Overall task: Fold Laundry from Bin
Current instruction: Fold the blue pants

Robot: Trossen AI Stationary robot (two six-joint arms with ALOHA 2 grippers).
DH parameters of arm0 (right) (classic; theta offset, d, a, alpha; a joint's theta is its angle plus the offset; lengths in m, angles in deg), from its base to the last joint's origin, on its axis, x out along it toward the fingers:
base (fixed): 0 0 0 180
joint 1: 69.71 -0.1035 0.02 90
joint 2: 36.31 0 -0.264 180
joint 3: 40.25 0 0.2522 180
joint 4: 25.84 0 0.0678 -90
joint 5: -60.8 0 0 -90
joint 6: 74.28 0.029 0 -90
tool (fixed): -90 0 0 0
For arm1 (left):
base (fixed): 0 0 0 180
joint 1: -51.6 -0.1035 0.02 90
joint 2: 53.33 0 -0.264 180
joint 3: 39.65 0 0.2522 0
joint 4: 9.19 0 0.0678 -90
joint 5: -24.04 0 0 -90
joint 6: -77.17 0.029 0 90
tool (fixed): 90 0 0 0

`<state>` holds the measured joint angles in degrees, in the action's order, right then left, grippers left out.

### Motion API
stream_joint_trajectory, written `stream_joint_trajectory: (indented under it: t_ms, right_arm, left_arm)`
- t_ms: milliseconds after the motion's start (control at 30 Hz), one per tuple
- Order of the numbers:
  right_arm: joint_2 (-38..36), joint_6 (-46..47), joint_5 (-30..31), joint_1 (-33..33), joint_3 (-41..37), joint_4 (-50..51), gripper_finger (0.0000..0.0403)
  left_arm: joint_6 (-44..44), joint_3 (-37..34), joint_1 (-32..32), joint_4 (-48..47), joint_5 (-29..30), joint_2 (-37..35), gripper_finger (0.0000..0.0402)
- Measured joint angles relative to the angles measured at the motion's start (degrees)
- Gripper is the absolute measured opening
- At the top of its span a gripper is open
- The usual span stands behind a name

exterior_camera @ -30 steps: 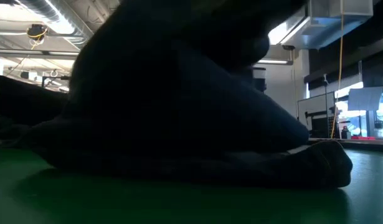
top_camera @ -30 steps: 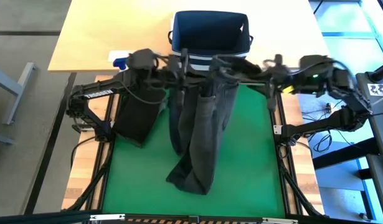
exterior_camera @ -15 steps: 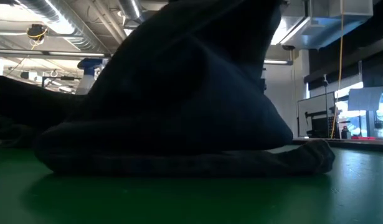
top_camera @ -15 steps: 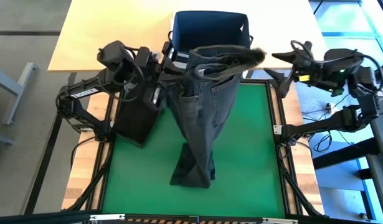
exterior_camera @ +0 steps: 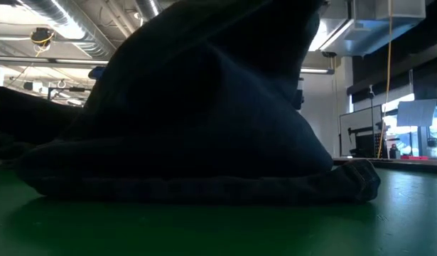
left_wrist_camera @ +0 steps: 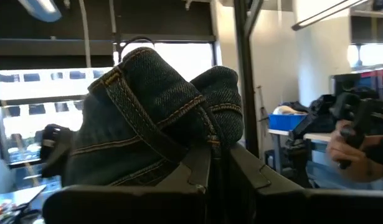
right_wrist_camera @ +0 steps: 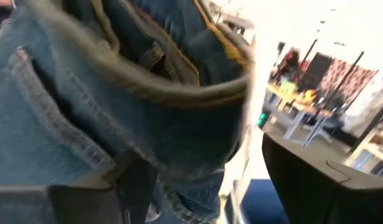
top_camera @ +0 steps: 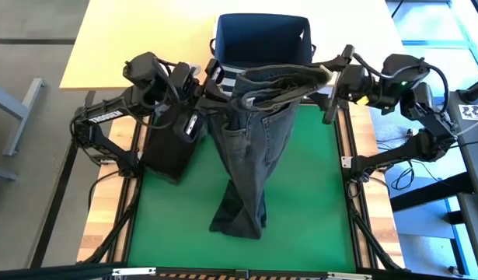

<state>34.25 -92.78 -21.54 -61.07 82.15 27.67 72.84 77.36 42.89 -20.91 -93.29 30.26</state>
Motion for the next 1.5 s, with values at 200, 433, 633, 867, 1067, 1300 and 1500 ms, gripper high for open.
stream_joint_trajectory:
  t_ms: [200, 433, 633, 867, 1067, 1300, 1500]
  right_arm:
    - [0.2, -1.8, -8.1, 0.0, 0.0, -2.3, 0.0237]
    - [-0.4, -1.4, -10.8, 0.0, 1.3, -1.9, 0.0021]
    - [-0.4, 2.0, -8.8, 0.0, 11.5, -2.3, 0.0025]
    - [4.9, -1.5, -1.8, 0.0, 24.8, -1.6, 0.0022]
    - [6.6, -9.7, -2.4, 0.0, 24.8, -9.6, 0.001]
    - [8.4, -10.3, -2.6, 0.0, 25.9, -4.9, 0.0024]
    - [8.6, -10.3, 0.9, 0.0, 26.0, 2.4, 0.001]
  left_arm:
    - [-0.1, 0.0, 0.0, -0.1, -1.3, 0.0, 0.0021]
    - [-0.1, 0.0, -1.3, -0.1, 5.0, 0.0, 0.0021]
    - [-0.1, 0.1, -1.8, 7.3, 18.9, 0.2, 0.0021]
    - [1.1, 3.6, -4.6, 12.5, 25.2, 0.6, 0.0021]
    - [2.1, 10.9, -7.6, 12.6, 23.4, 3.5, 0.0021]
    - [1.9, 22.6, -8.1, 8.2, 17.3, 9.1, 0.0021]
    - [2.2, 26.0, -7.7, -1.8, 18.0, 8.7, 0.0021]
